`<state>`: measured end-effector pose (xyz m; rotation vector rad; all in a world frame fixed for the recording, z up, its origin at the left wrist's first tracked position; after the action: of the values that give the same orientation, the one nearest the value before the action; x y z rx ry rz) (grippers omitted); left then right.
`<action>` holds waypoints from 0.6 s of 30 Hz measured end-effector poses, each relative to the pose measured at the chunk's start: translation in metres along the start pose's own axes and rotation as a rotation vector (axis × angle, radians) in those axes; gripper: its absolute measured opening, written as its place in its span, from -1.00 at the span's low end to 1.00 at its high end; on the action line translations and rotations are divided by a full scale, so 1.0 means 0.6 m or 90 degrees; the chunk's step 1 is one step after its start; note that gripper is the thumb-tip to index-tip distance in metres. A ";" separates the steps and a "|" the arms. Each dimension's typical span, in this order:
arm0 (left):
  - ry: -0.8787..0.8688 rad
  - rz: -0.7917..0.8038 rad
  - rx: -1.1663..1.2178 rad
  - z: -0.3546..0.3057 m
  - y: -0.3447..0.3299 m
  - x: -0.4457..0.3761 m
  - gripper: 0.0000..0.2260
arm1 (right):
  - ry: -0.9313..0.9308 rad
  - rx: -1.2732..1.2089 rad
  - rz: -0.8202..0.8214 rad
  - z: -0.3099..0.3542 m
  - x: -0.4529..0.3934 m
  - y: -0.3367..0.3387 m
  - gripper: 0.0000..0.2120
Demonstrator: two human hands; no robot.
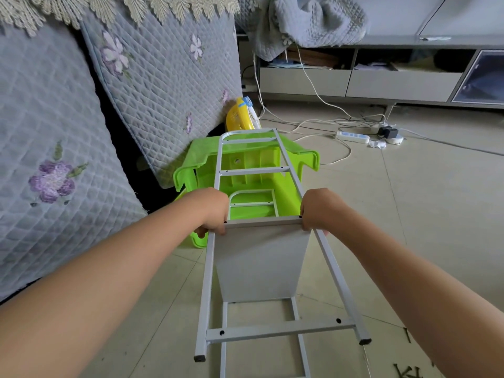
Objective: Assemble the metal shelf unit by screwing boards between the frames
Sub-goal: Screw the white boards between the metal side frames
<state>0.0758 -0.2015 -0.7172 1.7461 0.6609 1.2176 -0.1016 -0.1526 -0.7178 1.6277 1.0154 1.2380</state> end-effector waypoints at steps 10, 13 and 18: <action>-0.019 -0.017 0.027 0.003 -0.013 0.018 -0.70 | -0.006 -0.035 -0.050 -0.005 0.021 -0.013 -0.78; -0.024 -0.030 -0.003 0.004 -0.014 0.022 -0.73 | 0.008 -0.024 -0.046 -0.008 0.020 -0.016 -0.80; -0.014 -0.025 0.002 0.002 -0.012 0.024 -0.76 | 0.031 -0.037 -0.029 -0.009 0.021 -0.015 -0.82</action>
<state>0.0827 -0.1868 -0.7171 1.7393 0.6818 1.1693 -0.1057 -0.1371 -0.7216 1.5283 1.0309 1.2708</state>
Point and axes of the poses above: each hand's wrist, its own x-axis away from the middle knuckle, its own y-axis out of the back of the hand, z = x × y, the point moved 6 cm from there along -x, towards the middle knuckle, and after that the axes turned 13 degrees about x, right-handed, at the moved point
